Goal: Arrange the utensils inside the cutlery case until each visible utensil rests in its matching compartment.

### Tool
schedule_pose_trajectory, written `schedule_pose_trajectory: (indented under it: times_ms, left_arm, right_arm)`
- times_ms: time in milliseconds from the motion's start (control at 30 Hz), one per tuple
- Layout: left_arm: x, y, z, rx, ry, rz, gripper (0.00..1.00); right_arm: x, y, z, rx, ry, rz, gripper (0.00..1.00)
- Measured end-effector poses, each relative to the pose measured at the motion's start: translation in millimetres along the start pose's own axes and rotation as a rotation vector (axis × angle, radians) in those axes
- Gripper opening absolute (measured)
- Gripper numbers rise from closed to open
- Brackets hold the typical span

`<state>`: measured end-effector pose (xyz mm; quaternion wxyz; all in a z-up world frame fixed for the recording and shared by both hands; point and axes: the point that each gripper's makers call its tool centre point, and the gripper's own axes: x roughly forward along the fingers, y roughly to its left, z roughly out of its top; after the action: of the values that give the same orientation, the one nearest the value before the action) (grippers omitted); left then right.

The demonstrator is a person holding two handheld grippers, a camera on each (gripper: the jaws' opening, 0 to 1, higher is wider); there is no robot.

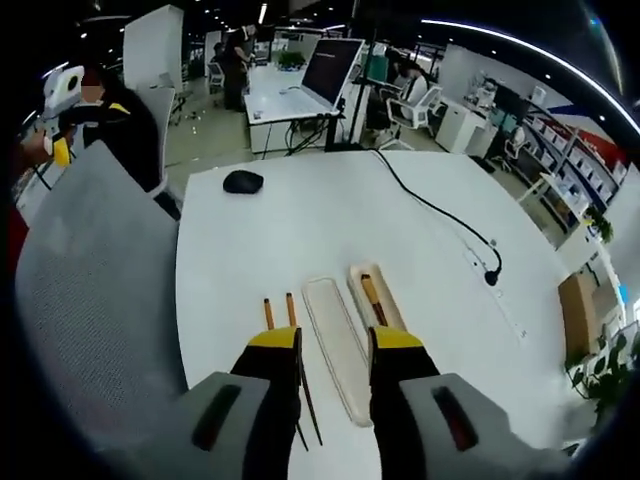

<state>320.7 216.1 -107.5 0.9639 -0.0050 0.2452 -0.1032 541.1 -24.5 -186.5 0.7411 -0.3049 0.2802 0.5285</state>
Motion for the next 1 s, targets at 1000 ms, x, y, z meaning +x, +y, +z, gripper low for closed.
schedule_pose_trajectory:
  times_ms: [1000]
  left_arm:
    - [4, -8.7, 8.9, 0.104, 0.035, -0.036, 0.84]
  right_arm:
    - [15, 23, -52.0, 0.156, 0.001, -0.081, 0.2]
